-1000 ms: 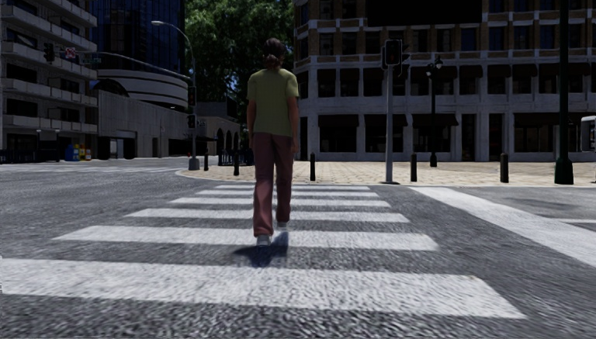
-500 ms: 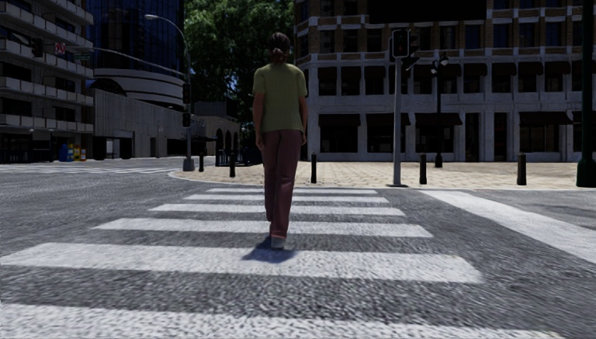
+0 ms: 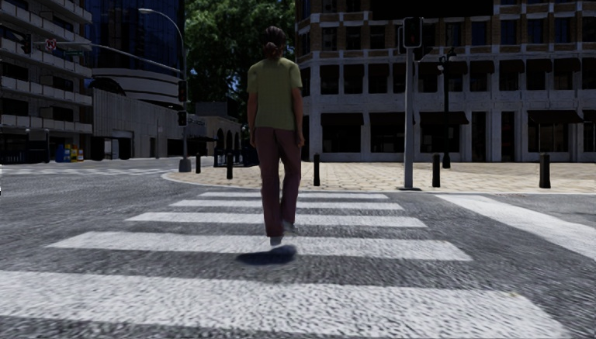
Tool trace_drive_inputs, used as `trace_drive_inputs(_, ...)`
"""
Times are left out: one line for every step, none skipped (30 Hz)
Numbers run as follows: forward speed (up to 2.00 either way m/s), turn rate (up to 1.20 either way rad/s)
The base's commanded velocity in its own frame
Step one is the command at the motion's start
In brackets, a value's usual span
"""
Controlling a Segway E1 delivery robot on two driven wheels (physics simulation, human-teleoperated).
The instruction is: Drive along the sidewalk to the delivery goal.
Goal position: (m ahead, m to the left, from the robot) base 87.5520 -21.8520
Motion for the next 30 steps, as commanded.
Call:
trace_drive_inputs(1.21, 0.57)
trace_drive_inputs(1.21, 0.55)
trace_drive_inputs(1.21, 0.55)
trace_drive_inputs(1.21, 0.07)
trace_drive_inputs(1.21, 0.0)
trace_drive_inputs(1.21, 0.0)
trace_drive_inputs(1.21, 0.0)
trace_drive_inputs(1.21, 0.0)
trace_drive_inputs(1.21, 0.0)
trace_drive_inputs(1.21, 0.0)
trace_drive_inputs(1.21, 0.0)
trace_drive_inputs(1.21, 0.0)
trace_drive_inputs(1.21, 0.0)
trace_drive_inputs(1.21, 0.0)
trace_drive_inputs(1.21, 0.0)
trace_drive_inputs(1.21, 0.0)
trace_drive_inputs(1.21, 0.0)
trace_drive_inputs(1.21, 0.0)
trace_drive_inputs(1.21, 0.0)
trace_drive_inputs(1.21, 0.0)
trace_drive_inputs(1.21, 0.0)
trace_drive_inputs(1.21, 0.0)
trace_drive_inputs(1.21, 0.0)
trace_drive_inputs(1.21, 0.0)
trace_drive_inputs(1.21, 0.0)
trace_drive_inputs(1.21, 0.0)
trace_drive_inputs(1.2, 0.0)
trace_drive_inputs(1.2, 0.0)
trace_drive_inputs(1.2, 0.0)
trace_drive_inputs(1.2, 0.0)
